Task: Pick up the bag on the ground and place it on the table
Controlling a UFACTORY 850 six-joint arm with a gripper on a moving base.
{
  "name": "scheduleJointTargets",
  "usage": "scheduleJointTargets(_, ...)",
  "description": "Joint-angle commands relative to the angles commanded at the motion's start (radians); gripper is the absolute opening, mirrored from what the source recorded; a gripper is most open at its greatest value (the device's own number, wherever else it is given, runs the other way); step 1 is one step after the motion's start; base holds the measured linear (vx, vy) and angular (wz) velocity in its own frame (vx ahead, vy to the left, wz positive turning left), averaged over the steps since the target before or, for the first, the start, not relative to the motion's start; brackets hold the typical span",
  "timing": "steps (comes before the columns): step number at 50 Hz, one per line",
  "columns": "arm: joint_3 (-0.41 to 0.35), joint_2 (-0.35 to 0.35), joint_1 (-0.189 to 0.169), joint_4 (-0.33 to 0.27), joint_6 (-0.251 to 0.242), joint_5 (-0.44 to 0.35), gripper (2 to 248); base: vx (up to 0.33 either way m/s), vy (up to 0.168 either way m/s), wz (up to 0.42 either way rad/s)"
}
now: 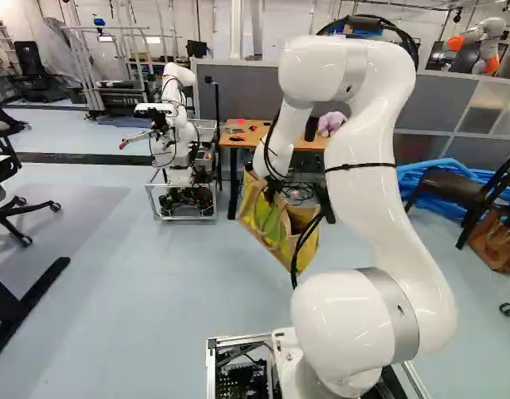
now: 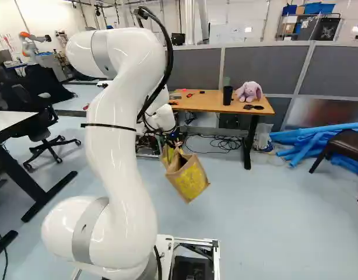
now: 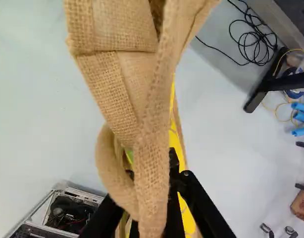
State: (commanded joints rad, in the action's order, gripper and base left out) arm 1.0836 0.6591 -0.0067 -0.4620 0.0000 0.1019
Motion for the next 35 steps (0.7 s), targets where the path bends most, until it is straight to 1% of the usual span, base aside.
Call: scheduleJointTargets(35, -0.057, -0.121, 0.0, 0.0, 0.0, 0.028, 30, 0.0, 0.0, 0.0)
